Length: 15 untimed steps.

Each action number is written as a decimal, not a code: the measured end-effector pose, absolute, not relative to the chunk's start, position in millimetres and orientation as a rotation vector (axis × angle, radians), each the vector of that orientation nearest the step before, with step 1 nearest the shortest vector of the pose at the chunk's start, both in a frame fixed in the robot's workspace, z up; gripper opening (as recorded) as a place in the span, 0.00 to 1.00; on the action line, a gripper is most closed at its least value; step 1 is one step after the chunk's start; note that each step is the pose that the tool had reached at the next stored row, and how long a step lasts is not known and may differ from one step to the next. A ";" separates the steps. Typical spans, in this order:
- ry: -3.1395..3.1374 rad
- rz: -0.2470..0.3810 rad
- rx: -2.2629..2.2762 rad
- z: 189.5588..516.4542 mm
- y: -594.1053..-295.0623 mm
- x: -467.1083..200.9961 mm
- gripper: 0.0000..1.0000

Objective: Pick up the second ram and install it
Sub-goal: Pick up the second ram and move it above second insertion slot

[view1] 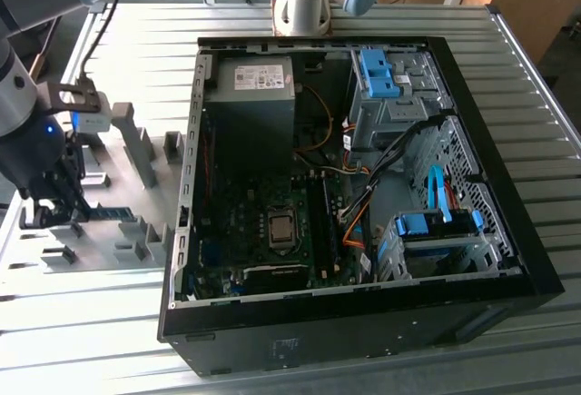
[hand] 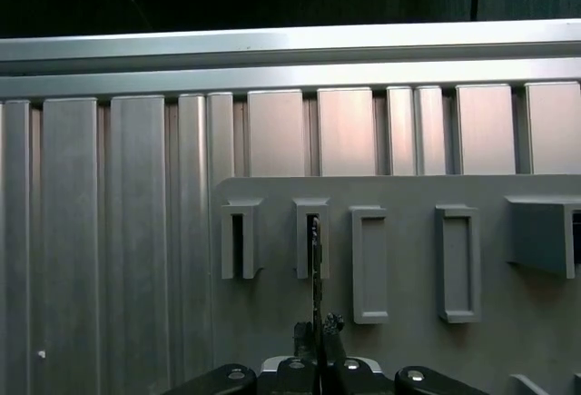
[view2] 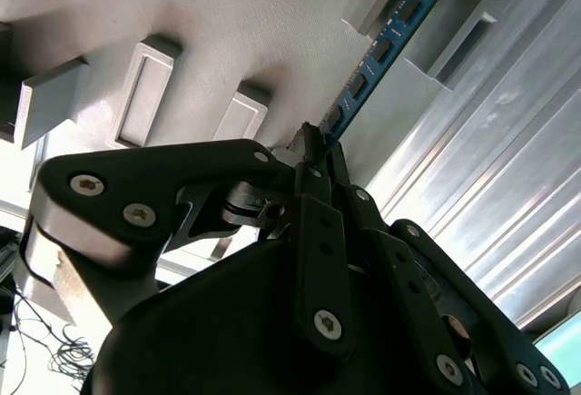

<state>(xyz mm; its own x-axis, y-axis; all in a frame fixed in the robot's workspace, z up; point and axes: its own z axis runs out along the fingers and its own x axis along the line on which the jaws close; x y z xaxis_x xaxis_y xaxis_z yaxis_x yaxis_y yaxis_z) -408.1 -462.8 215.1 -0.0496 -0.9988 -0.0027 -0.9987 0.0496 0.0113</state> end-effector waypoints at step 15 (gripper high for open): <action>-2.272 -0.016 2.162 218.4 -462.8 -408.0 0.14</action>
<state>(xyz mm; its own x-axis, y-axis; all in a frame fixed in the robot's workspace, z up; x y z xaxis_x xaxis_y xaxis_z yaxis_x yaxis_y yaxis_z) -408.0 -462.8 218.4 -0.0496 -0.9988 -0.0027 -0.9987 0.0496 0.0114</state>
